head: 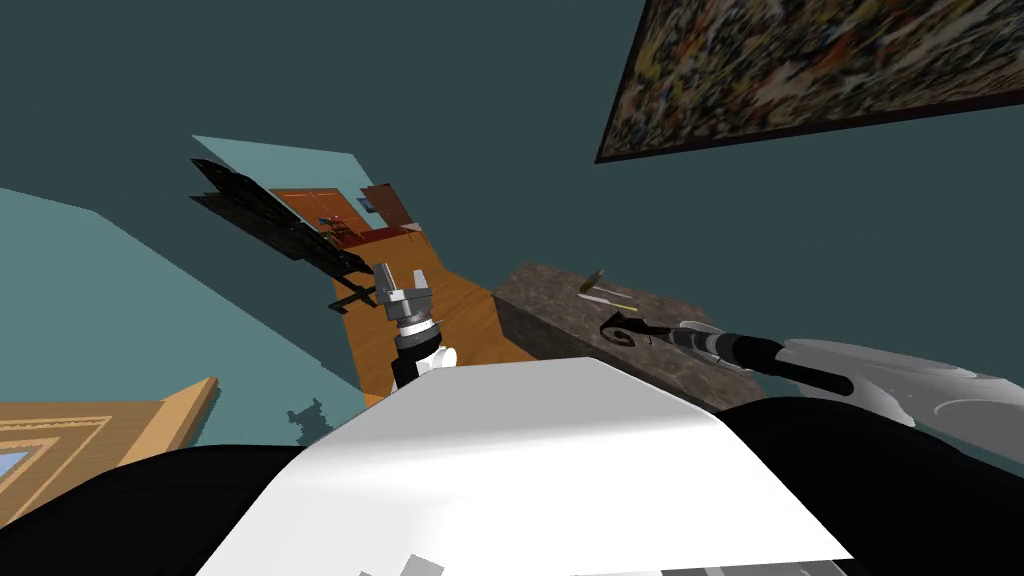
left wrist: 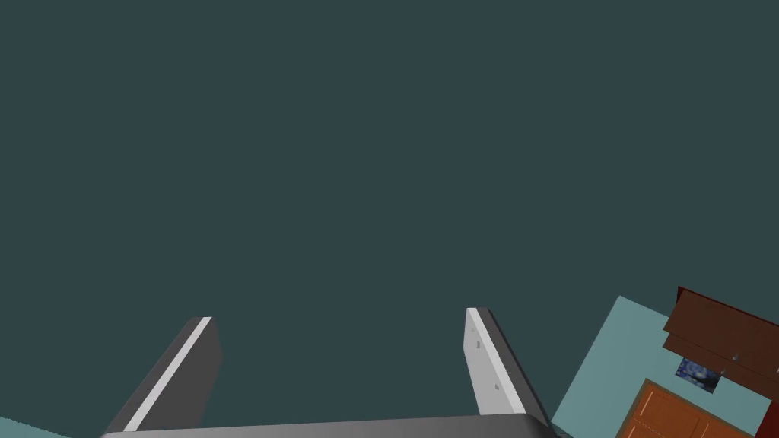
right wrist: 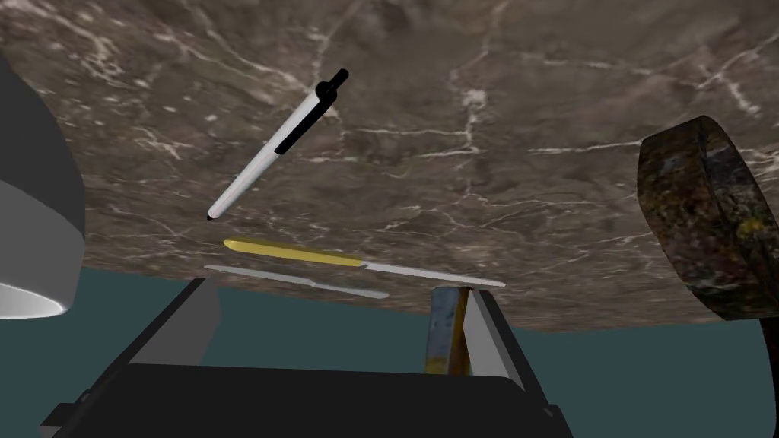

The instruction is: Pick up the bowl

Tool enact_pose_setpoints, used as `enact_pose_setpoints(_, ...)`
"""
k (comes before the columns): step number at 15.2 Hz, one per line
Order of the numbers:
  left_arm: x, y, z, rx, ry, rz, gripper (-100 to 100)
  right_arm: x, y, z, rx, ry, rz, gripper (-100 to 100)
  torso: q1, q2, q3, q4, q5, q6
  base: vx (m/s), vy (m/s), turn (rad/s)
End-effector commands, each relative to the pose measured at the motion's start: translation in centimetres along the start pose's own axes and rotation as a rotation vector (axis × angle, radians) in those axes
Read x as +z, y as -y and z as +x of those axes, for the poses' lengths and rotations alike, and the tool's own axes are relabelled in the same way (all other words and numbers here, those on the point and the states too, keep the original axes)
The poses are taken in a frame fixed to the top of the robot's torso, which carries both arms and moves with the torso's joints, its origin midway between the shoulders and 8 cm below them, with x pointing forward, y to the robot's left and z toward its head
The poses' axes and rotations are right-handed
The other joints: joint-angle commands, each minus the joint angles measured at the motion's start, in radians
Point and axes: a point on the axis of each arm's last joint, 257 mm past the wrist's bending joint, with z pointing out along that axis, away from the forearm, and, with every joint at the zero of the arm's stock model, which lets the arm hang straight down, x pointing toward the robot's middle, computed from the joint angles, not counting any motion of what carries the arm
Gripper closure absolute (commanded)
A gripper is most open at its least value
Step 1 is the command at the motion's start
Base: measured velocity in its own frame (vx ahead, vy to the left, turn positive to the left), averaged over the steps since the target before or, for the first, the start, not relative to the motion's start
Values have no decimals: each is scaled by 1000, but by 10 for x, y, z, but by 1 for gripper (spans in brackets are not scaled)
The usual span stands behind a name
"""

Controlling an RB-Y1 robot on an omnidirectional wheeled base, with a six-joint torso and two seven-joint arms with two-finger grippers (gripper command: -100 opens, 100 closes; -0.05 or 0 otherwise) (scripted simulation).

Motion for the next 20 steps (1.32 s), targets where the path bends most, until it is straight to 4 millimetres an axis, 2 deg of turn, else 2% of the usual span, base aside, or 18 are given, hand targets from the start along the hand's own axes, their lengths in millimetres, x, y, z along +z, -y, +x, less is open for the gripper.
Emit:
enact_pose_setpoints(1, 0, 0, 0, 0, 0, 0, 0, -9, 15, 1, -37, -34, 32, -100, 0, 0, 0, 0, 0, 0, 16, 23, 112)
enact_pose_setpoints(2, 0, 0, 0, 0, 0, 0, 0, -18, 32, 7, -67, -73, 66, -100, 0, 0, 0, 0, 0, 0, 13, 21, 134)
enact_pose_setpoints(3, 0, 0, 0, 0, 0, 0, 0, -18, 33, 6, -71, -74, 67, -100, -1, 0, 0, 0, 0, 0, 11, 17, 109)
enact_pose_setpoints(5, 0, 0, 0, 0, 0, 0, 0, -37, 62, 18, -126, -155, 124, -100, -1, 1, 0, 0, 0, 0, 12, 21, 173)
enact_pose_setpoints(6, 0, 0, 0, 0, 0, 0, 0, -38, 62, 18, -127, -155, 125, -100, -1, 1, 0, 0, 0, 0, 11, 13, 131)
enact_pose_setpoints(7, 0, 0, 0, 0, 0, 0, 0, -47, 74, 26, -148, -197, 147, -100, -1, 1, 0, 0, 0, 0, 7, 10, 106)
enact_pose_setpoints(8, 0, 0, 0, 0, 0, 0, 0, -47, 74, 26, -148, -197, 147, -100, -1, 1, 1, 0, 0, 0, 4, 4, 74)
enact_pose_setpoints(10, 0, 0, 0, 0, 0, 0, 0, -66, 92, 50, -176, -282, 179, -100, -2, 2, 1, 0, -1, 1, -2, 0, 109)
enact_pose_setpoints(12, 0, 0, 0, 0, 0, 0, 0, -66, 92, 50, -176, -282, 179, -100, -3, 2, 1, 1, -1, 1, -6, -7, 56)
enact_pose_setpoints(13, 0, 0, 0, 0, 0, 0, 0, -84, 103, 79, -187, -364, 195, -100, -3, 3, 2, 1, -1, 1, -8, -12, 106)
enact_pose_setpoints(14, 0, 0, 0, 0, 0, 0, 0, -84, 103, 79, -187, -364, 195, -100, -3, 3, 2, 1, -1, 1, -11, -18, 107)
enact_pose_setpoints(16, 0, 0, 0, 0, 0, 0, 0, -99, 108, 106, -188, -432, 199, -100, -4, 3, 2, 1, -1, 1, -14, -23, 74)
enact_pose_setpoints(19, 0, 0, 0, 0, 0, 0, 0, -99, 108, 106, -188, -432, 199, -100, -4, 4, 2, 1, -1, 1, -7, -13, 10)
enact_pose_setpoints(20, 0, 0, 0, 0, 0, 0, 0, -109, 109, 125, -185, -474, 198, -100, -3, 3, 2, 1, -1, 1, -4, -9, 30)
